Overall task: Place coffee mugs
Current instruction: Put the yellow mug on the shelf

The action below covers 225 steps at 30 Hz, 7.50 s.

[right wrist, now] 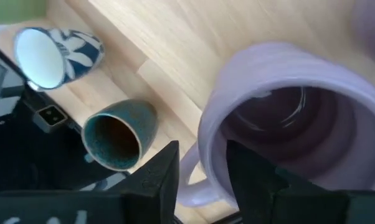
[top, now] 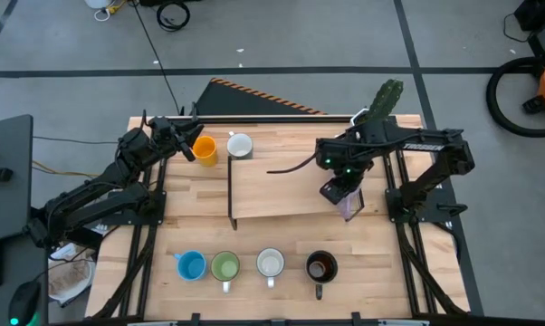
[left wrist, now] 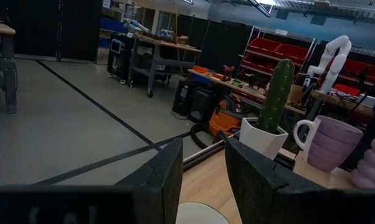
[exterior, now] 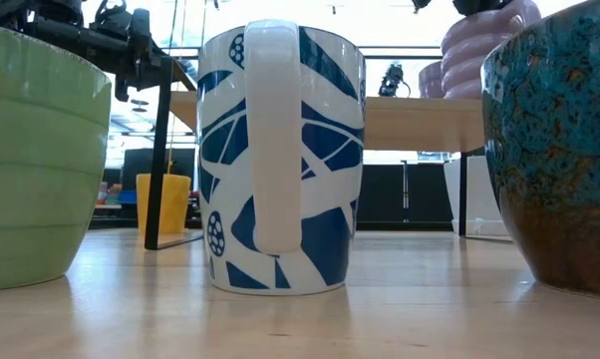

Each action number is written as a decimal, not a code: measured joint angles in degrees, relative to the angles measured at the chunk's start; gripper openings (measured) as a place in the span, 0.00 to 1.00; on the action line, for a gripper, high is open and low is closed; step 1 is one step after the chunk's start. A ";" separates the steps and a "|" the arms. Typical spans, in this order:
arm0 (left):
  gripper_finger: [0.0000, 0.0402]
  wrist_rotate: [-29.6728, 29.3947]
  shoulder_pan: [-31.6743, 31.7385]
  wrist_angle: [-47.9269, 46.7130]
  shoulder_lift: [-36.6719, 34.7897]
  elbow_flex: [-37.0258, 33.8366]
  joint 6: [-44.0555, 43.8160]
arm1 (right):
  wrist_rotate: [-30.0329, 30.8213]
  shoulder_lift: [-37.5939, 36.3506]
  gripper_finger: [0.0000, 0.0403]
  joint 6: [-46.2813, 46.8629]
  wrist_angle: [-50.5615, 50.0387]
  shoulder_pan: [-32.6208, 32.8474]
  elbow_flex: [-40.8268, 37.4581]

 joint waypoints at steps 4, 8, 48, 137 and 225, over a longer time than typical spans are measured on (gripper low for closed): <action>0.32 -0.01 0.01 0.00 0.01 0.00 -0.02 | 3.46 -3.23 0.38 1.91 -0.06 0.02 0.08; 0.32 0.00 0.02 0.01 -0.01 0.00 -1.78 | 8.02 -6.12 0.39 2.51 -0.03 0.58 0.08; 0.31 7.99 -0.07 -4.32 5.29 6.58 -6.81 | 75.10 -29.73 0.35 -20.65 17.87 12.92 -17.46; 0.06 -58.67 -39.62 -45.12 29.98 26.64 80.75 | 57.20 -28.24 0.34 -21.58 20.95 13.33 -17.78; 0.29 -1.04 -33.51 -45.21 73.59 76.15 84.08 | 51.27 -28.19 0.34 -19.30 19.62 13.33 -17.78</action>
